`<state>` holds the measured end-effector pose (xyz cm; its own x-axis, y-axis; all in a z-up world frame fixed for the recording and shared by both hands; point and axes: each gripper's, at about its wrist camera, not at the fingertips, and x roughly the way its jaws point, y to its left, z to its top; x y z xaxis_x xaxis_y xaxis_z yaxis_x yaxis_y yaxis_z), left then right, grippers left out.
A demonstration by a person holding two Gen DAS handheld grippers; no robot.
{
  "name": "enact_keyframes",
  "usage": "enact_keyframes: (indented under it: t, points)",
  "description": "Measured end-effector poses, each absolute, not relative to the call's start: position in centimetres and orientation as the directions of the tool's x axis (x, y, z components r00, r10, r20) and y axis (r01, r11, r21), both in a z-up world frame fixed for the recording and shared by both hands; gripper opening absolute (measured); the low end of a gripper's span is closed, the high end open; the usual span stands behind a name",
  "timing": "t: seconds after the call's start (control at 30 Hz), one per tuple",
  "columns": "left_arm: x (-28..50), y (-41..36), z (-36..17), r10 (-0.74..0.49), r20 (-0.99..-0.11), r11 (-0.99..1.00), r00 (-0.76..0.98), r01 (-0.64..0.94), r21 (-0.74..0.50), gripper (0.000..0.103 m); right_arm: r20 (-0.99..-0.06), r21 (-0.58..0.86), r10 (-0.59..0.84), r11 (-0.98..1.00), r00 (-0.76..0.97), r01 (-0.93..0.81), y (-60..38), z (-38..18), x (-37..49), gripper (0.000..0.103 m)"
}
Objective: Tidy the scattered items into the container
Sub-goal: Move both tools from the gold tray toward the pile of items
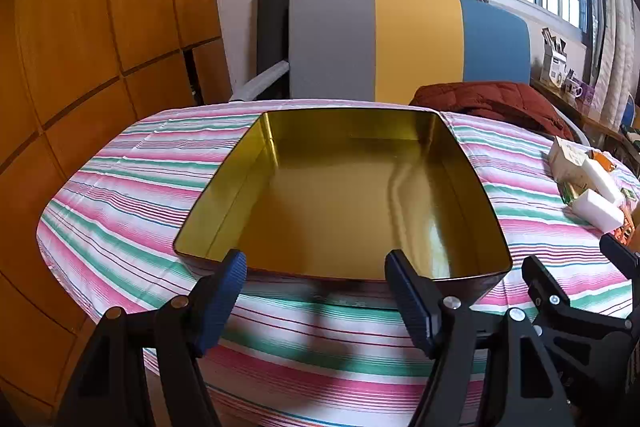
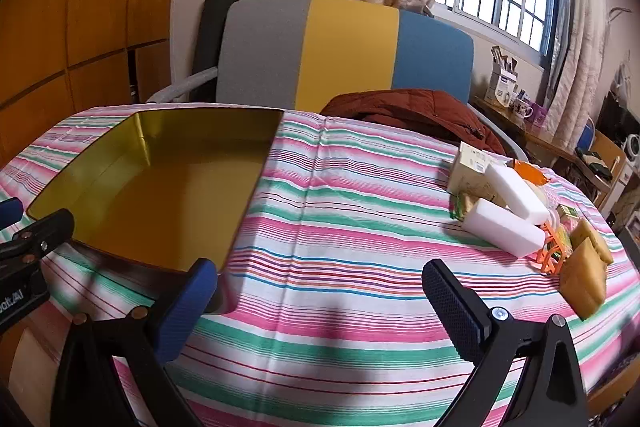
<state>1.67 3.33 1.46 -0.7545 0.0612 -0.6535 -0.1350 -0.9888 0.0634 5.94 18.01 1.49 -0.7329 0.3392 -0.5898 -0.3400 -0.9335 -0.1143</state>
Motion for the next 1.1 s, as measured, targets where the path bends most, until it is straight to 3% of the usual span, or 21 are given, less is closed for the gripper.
enact_keyframes:
  t: [0.33, 0.47, 0.53, 0.63, 0.93, 1.0, 1.1]
  points:
    - [1.7, 4.5, 1.1, 0.092, -0.666, -0.982, -0.74, -0.177, 0.061, 0.073, -0.595, -0.097, 0.344, -0.928, -0.726, -0.36, 19.7, 1.4, 6.1, 0.103]
    - [1.4, 5.2, 1.6, 0.212, -0.669, -0.965, -0.712, -0.26, -0.029, 0.074, -0.612, -0.099, 0.351, -0.923, -0.709, -0.371, 21.8, 1.1, 6.8, 0.103]
    - [1.3, 6.4, 2.2, 0.218, -0.664, -0.96, -0.715, -0.279, -0.014, 0.074, -0.613, -0.091, 0.364, -0.914, -0.701, -0.395, 23.6, 1.0, 7.6, 0.103]
    - [1.5, 9.5, 3.1, 0.25, -0.647, -0.936, -0.72, -0.35, 0.027, 0.074, -0.608, -0.073, 0.407, -0.884, -0.681, -0.462, 27.6, 1.2, 9.6, 0.103]
    - [-0.4, 24.2, 3.5, 0.487, -0.707, -0.757, -0.512, -0.651, -0.05, 0.074, -0.622, -0.067, 0.521, -0.779, -0.584, -0.624, 37.8, 1.0, 14.5, 0.103]
    - [-1.4, 27.5, 2.8, 0.514, -0.731, -0.718, -0.449, -0.692, -0.08, 0.068, -0.626, -0.038, 0.516, -0.769, -0.585, -0.638, 39.5, 1.1, 15.7, 0.103]
    - [-2.1, 31.6, 2.0, 0.569, -0.744, -0.651, -0.35, -0.745, -0.147, 0.067, -0.606, -0.025, 0.53, -0.758, -0.593, -0.652, 40.9, 1.9, 17.2, 0.103]
